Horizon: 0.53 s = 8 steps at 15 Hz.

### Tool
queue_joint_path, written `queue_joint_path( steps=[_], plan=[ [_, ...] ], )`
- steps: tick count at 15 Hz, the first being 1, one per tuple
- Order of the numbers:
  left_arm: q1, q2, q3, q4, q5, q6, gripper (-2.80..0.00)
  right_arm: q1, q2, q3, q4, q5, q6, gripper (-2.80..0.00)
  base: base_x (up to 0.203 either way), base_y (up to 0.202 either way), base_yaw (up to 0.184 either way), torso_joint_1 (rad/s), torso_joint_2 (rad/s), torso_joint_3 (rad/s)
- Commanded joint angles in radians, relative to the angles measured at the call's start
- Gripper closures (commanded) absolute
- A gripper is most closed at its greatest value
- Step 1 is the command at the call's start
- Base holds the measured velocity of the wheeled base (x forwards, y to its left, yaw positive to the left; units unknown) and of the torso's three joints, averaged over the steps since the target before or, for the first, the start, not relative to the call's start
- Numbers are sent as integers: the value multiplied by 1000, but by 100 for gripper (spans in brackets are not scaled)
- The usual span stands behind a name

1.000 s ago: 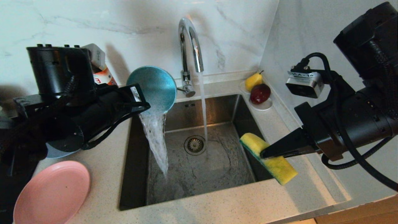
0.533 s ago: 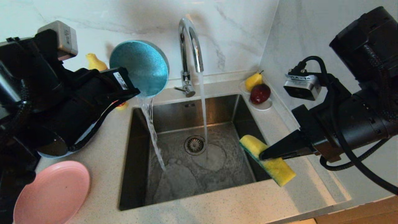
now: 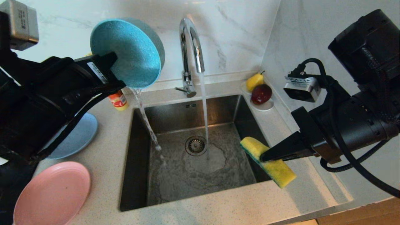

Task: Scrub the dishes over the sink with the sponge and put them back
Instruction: Rinse the bowl

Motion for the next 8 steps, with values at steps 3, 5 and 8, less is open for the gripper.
queue_joint_path(
  steps=[3,5,8],
  plan=[
    [1,-40,33,-68,-45,49,0,0,3,-1,3,4,3,0,0,0,0,0,0,0],
    [0,-48,49,-72,-50,51,0,0,3,6,3,4,3,0,0,0,0,0,0,0],
    [1,-39,62,-58,-48,44,0,0,0,13,3,3,3,0,0,0,0,0,0,0]
  ],
)
